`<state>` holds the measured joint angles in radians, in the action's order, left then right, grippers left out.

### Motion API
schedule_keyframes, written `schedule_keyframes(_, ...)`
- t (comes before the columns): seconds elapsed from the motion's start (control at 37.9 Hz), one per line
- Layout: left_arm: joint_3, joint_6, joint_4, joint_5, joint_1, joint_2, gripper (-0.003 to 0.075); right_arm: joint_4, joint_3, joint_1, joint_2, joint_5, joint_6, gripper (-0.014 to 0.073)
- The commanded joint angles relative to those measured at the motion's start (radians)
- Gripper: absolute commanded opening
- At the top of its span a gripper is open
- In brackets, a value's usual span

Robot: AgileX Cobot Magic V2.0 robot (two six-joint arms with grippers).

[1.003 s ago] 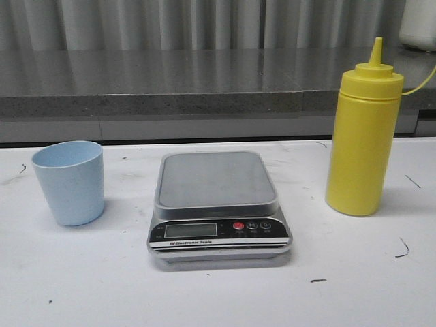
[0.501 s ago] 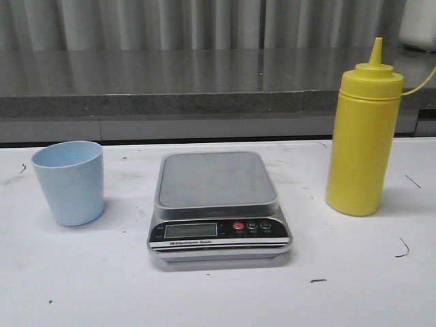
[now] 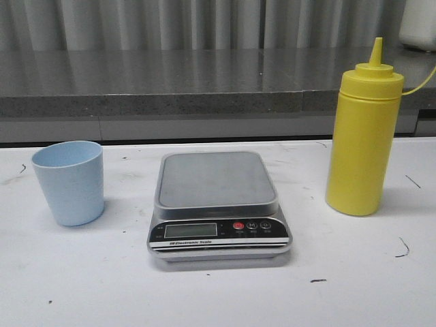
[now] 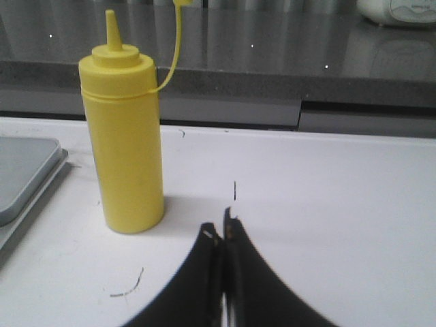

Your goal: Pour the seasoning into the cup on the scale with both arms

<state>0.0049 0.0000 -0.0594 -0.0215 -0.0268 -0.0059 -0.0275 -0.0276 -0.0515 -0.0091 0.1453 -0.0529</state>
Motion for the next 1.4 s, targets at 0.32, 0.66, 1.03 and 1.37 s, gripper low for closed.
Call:
schedule_keyframes(0.32, -0.251, -0.015, 0.026, -0.073, -0.001, 0.026, -0.0020, -0.012, 0.223, 0.006, -0.005, -0.098, 0.002, -0.0063)
schedule_keyframes(0.66, -0.427, -0.015, 0.098, 0.149, -0.001, 0.314, -0.0020, -0.012, 0.547, 0.006, 0.290, 0.294, 0.002, -0.0062)
schedule_keyframes(1.03, -0.438, -0.015, 0.042, 0.129, -0.001, 0.386, 0.0048, -0.011, 0.574, 0.005, 0.420, 0.268, 0.002, 0.0044)
schedule_keyframes(1.37, -0.436, -0.015, -0.011, 0.087, -0.001, 0.386, 0.0659, -0.011, 0.574, 0.005, 0.420, 0.264, 0.002, 0.0653)
